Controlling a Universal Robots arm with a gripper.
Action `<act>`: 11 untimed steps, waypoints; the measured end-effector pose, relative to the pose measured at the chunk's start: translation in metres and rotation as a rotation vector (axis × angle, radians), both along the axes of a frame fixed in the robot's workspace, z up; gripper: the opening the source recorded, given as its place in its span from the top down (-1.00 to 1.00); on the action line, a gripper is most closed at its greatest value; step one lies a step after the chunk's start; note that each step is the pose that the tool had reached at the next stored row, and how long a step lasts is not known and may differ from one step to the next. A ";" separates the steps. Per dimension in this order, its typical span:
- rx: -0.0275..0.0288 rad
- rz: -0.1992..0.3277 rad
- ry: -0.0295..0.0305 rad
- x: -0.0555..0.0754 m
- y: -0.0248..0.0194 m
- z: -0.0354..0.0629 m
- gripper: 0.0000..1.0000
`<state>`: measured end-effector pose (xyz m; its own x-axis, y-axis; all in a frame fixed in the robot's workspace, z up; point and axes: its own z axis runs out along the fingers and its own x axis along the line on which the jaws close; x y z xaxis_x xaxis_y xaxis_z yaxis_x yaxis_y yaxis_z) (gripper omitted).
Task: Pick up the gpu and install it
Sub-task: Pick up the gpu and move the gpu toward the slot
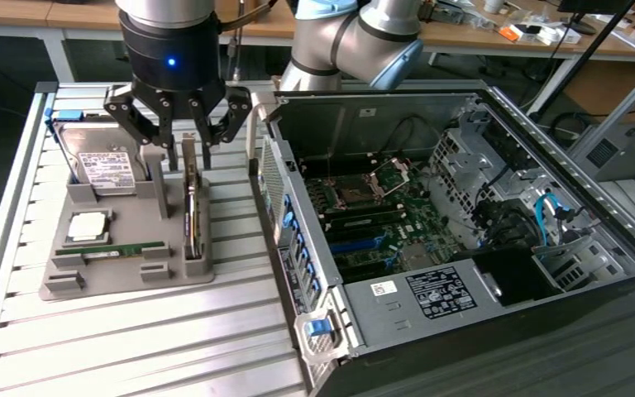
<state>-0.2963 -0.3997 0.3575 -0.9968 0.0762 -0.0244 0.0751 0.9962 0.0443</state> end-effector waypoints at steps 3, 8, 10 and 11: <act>0.0000 0.000 0.0000 0.000 0.0000 -0.0014 0.16; 0.0000 0.000 0.0000 0.000 0.0000 -0.0032 0.16; 0.0000 0.000 0.0000 0.000 0.0000 -0.0037 0.16; 0.0000 0.000 0.0000 0.000 0.0000 -0.0042 0.16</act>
<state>-0.2963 -0.3997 0.3533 -0.9968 0.0762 -0.0245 0.0751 0.9962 0.0443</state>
